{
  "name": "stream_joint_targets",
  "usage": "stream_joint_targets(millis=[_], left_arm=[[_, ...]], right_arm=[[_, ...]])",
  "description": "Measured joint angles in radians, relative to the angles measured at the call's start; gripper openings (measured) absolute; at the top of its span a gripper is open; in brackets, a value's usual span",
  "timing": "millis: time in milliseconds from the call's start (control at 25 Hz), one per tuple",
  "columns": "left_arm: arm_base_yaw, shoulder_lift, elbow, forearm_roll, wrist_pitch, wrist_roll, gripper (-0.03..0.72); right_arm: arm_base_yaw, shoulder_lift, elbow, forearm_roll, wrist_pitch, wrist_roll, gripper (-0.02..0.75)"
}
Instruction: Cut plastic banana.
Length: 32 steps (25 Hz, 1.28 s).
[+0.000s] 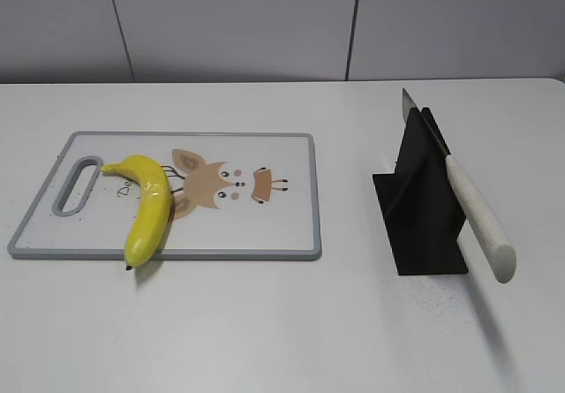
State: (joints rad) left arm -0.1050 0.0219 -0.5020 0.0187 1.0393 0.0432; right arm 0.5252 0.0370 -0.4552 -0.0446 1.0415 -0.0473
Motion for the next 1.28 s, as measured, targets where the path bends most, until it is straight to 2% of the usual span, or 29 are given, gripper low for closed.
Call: stream_joint_targets(millis=[320,880,1000,1280], left_arm=[[0.0,0.0,0.0,0.0,0.0,0.0,0.583],[0.001,0.0,0.001,-0.003,-0.001,0.0,0.583],[0.001,0.0,0.001,-0.003,-0.001,0.0,0.583],[0.001,0.0,0.001,-0.003,-0.001,0.0,0.583]], right_arm=[[0.0,-0.004,0.034,0.045,-0.085,0.0,0.591],[-0.018,-0.042,0.034,0.051,-0.098,0.0,0.591],[-0.075,-0.042,0.034,0.054,-0.098,0.0,0.591],[-0.322,-0.042,0.034,0.057,-0.098,0.0,0.591]])
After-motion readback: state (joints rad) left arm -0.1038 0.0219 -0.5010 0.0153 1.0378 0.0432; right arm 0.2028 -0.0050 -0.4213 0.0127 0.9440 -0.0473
